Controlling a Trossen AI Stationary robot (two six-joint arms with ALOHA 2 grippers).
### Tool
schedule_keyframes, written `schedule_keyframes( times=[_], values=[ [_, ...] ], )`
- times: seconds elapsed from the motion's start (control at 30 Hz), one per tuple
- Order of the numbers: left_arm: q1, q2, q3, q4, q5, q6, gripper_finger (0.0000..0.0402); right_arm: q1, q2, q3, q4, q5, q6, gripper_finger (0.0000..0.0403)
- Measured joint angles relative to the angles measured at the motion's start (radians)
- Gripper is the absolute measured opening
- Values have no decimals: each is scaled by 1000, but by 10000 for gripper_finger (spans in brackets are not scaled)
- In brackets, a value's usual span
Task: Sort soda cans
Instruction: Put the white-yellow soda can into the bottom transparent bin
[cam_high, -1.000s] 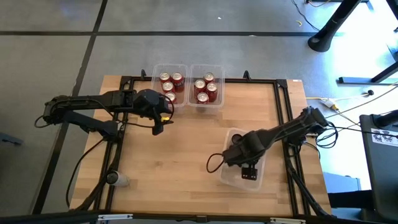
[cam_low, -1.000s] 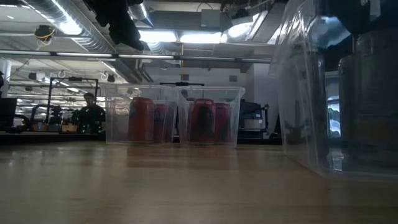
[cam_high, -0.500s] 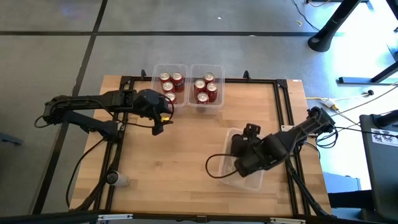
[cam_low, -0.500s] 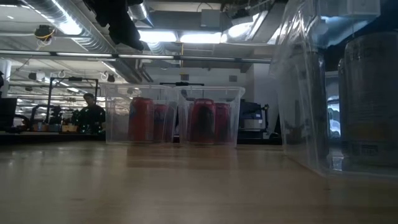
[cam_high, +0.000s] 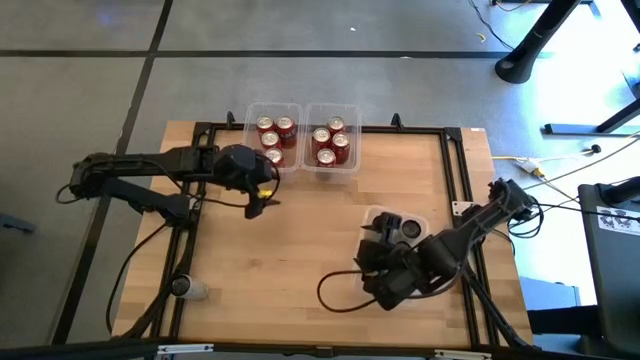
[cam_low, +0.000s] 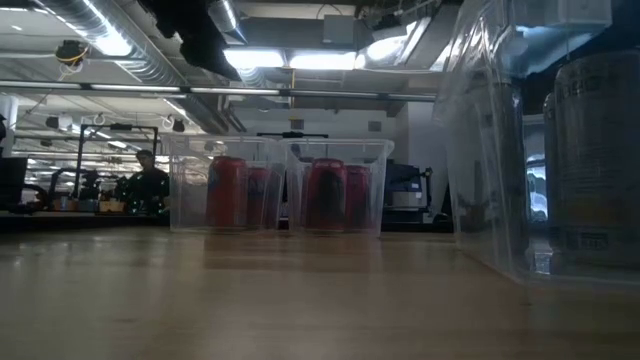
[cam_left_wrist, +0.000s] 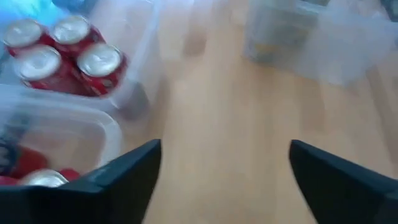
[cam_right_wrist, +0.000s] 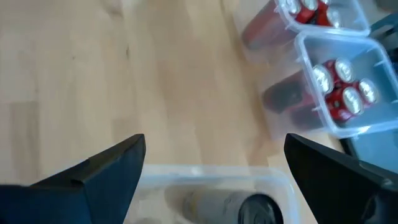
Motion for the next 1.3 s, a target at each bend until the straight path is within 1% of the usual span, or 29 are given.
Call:
schedule_keyframes(
  times=[0.1, 0.13, 0.2, 0.3, 0.43, 0.57, 0.67, 0.8, 0.93, 1.17, 1.23, 1.3],
  values=[
    [-50, -1, 26, -82, 39, -36, 383, 0, 35, 0, 22, 36, -18, 381],
    [-73, -1, 41, -128, 55, -45, 391, 0, 47, 0, 21, 41, -21, 381],
    [-119, -2, 70, -228, 76, -80, 393, 0, 69, 0, 20, 51, -34, 381],
    [-190, -2, 104, -369, 82, -174, 383, -1, 103, 0, 20, 71, -43, 381],
    [-288, -3, 122, -485, 82, -298, 380, -19, 132, 0, 22, 93, -43, 381],
    [-369, -3, 120, -496, 82, -454, 383, -51, 144, 0, 40, 94, -44, 381],
    [-418, -3, 119, -514, 91, -514, 384, -70, 144, 0, 45, 94, -46, 381],
    [-492, -3, 119, -610, 140, -613, 384, -88, 144, 0, 47, 92, -47, 381],
    [-624, -3, 118, -686, 164, -745, 384, -96, 144, 0, 48, 93, -43, 381],
    [-871, -3, 118, -668, 165, -1038, 384, -101, 144, 0, 100, 108, -45, 381],
    [-937, -3, 118, -670, 153, -1122, 384, -101, 144, 0, 99, 109, -46, 381],
    [-997, -3, 118, -668, 117, -1209, 384, -101, 144, 0, 99, 110, -49, 381]
  ],
)
